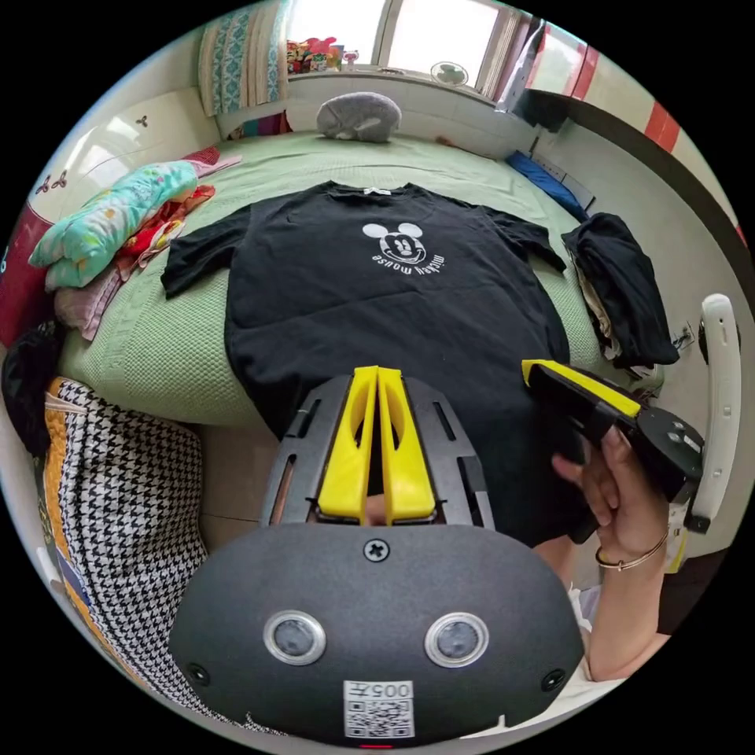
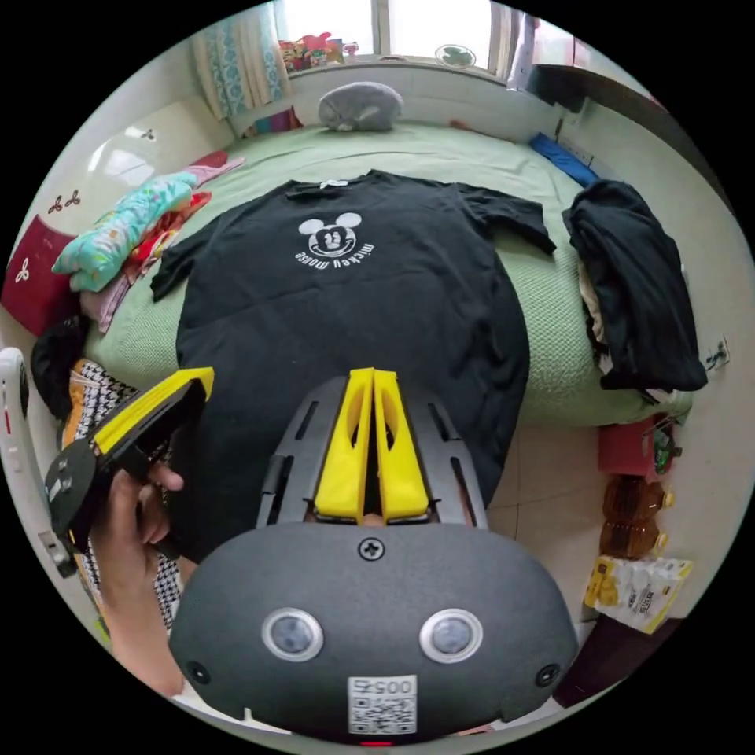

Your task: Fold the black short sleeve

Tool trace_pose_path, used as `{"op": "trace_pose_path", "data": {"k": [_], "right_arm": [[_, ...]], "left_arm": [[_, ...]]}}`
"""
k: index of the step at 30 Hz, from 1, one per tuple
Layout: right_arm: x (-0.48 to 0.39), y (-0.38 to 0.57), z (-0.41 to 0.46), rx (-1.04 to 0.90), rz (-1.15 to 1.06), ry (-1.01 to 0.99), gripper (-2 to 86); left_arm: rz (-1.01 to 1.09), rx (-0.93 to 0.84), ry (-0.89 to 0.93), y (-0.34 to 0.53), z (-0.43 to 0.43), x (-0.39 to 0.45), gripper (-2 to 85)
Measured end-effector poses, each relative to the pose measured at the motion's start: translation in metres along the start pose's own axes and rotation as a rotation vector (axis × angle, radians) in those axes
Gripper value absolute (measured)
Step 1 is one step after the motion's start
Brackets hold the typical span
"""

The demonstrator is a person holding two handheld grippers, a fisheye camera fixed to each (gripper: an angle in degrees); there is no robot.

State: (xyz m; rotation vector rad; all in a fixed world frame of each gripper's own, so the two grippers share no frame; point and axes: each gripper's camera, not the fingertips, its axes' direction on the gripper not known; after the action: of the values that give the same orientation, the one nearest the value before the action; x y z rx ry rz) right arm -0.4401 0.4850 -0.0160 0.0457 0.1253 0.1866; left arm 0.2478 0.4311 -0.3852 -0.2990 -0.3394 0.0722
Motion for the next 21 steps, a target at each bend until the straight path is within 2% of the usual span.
{"op": "trace_pose_path", "data": {"k": [7,21], "right_arm": [[-0.027,0.032,-0.006,-0.011,-0.043,0.089,-0.9],[-0.054,0.074,0.001,0.013,-0.052,0.072,-1.2]], "left_arm": [[0.122,0.018,-0.046,0.008,-0.032,0.027,-0.5],[0.107,-0.013,-0.037,0.004,-0.067,0.036,-0.4]]}}
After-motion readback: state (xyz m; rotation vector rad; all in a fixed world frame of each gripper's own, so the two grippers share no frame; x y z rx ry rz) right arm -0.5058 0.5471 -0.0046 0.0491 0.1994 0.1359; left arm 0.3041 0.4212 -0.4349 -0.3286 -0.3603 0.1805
